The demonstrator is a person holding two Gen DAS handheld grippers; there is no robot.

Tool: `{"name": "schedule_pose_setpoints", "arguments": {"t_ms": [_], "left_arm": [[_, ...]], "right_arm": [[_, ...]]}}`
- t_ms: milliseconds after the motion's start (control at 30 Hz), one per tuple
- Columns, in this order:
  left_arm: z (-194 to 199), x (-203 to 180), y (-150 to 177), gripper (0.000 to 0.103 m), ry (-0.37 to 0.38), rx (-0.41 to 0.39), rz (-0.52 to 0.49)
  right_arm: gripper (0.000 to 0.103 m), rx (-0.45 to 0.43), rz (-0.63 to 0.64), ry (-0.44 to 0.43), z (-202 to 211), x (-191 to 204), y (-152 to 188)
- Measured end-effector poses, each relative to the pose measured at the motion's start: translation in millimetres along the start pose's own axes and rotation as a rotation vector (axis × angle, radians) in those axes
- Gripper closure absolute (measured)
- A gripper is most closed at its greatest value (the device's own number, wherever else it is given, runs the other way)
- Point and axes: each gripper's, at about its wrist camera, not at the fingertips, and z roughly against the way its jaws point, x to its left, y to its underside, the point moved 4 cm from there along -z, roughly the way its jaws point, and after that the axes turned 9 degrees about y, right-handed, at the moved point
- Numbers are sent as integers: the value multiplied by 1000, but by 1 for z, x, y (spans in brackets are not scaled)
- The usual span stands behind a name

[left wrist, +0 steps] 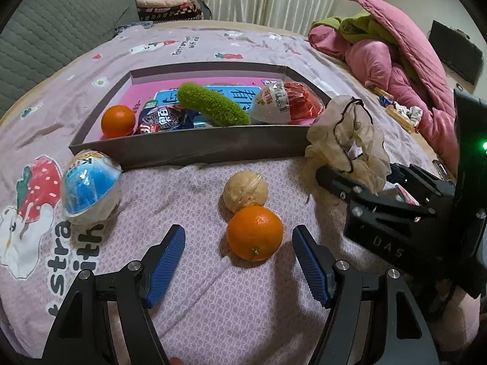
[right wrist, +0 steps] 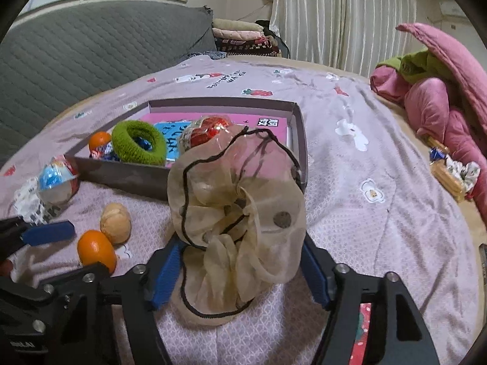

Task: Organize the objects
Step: 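Move right tool onto the beige mesh scrunchie and close on it while left tool nears another orange, then lift the scrunchie with the right tool while left tool grasps and lifts the orange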

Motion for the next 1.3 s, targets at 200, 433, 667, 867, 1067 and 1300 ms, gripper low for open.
{"name": "schedule_pose_setpoints", "arguments": {"t_ms": [200, 433, 667, 867, 1067, 1300], "left_arm": [[-7, 1, 0, 42, 6, 20, 11], [-10, -3, 0, 62, 45, 31, -2], [-9, -4, 0, 65, 58, 30, -11], [-4, -2, 1, 65, 73, 21, -6], [5, 0, 2, 65, 82, 13, 2], [15, -1, 0, 65, 78, -9, -4]], "right_arm": [[61, -7, -24, -56, 1, -1, -2], [71, -16, 10, -49, 4, 6, -3], [75, -8, -2, -66, 3, 5, -3], [76, -6, -15, -86, 6, 3, -4], [76, -32, -26, -104, 14, 1, -8], [77, -72, -45, -140, 26, -1, -13]]}}
